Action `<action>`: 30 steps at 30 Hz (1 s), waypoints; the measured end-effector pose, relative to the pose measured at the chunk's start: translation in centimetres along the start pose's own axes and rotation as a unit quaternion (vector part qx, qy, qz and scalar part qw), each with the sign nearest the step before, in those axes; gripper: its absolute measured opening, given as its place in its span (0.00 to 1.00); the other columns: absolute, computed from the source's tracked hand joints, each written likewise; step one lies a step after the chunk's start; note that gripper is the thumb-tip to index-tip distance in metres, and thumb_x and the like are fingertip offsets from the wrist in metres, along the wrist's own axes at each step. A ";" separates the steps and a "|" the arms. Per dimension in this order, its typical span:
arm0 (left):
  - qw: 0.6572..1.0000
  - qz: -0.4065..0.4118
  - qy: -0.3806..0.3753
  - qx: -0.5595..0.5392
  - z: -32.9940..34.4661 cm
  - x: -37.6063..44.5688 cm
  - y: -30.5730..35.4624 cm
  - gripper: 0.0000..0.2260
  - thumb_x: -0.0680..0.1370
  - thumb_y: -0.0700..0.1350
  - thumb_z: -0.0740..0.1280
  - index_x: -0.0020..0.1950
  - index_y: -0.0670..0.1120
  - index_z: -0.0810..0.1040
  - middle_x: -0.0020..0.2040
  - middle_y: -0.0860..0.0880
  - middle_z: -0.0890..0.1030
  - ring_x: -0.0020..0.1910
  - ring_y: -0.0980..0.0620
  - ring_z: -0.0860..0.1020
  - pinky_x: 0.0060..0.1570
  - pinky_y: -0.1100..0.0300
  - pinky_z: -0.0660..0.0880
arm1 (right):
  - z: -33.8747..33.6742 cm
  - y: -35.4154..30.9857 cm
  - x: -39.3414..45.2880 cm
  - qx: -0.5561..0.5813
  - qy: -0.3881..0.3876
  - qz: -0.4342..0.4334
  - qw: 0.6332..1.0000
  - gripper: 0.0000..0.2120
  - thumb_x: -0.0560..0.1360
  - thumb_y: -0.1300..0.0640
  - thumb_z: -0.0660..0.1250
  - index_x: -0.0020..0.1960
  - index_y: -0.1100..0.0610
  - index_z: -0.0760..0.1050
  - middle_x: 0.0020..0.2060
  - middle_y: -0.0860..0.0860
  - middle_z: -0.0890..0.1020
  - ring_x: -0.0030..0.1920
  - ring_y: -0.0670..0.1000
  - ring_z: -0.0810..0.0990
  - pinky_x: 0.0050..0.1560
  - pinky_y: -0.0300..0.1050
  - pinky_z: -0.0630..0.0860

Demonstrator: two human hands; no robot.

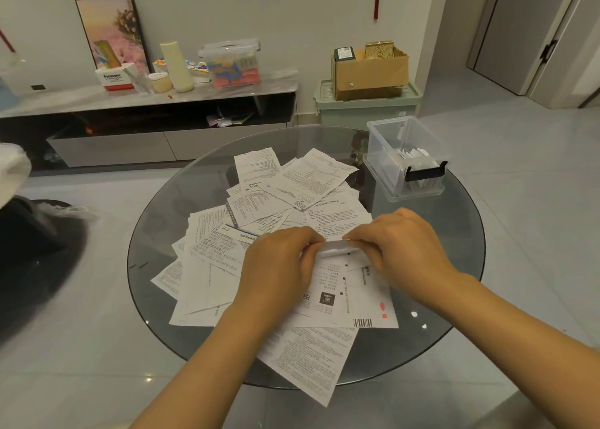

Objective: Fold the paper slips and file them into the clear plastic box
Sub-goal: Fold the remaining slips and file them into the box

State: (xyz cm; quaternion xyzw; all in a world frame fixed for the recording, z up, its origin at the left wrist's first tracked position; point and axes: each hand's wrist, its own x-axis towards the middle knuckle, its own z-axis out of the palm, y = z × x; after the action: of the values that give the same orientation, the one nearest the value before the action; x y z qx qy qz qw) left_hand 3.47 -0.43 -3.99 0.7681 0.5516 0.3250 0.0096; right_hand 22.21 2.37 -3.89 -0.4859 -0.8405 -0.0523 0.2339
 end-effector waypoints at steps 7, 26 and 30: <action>0.999 -0.043 0.002 0.006 0.2 0.5 -0.4 0.04 0.77 0.44 0.66 0.47 0.50 0.81 0.41 0.56 0.81 0.39 0.56 0.77 0.36 0.71 0.65 | -1.3 2.5 -0.1 0.048 0.000 0.123 0.991 0.14 0.77 0.62 0.61 0.58 0.51 0.80 0.44 0.55 0.85 0.43 0.60 0.80 0.39 0.46 0.73; 0.992 0.022 -0.101 0.068 2.7 1.8 0.0 0.08 0.79 0.46 0.62 0.46 0.47 0.79 0.41 0.52 0.80 0.40 0.49 0.77 0.44 0.55 0.72 | -0.1 6.4 -2.2 -0.084 -0.022 0.158 0.984 0.17 0.76 0.61 0.62 0.64 0.56 0.74 0.59 0.55 0.78 0.61 0.58 0.74 0.56 0.49 0.67; 0.995 0.045 -0.067 0.051 2.2 1.7 0.7 0.07 0.76 0.45 0.62 0.43 0.45 0.77 0.37 0.51 0.78 0.36 0.49 0.74 0.37 0.57 0.70 | -1.0 4.7 -2.1 -0.037 0.017 0.114 0.993 0.16 0.71 0.62 0.68 0.59 0.56 0.78 0.58 0.54 0.80 0.62 0.57 0.75 0.62 0.48 0.59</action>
State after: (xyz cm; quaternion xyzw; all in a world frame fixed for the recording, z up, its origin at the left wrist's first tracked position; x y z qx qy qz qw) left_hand 5.50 1.53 -4.66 0.8114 0.5307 0.2447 -0.0075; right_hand 27.38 2.79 -4.56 -0.5855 -0.7734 -0.0642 0.2343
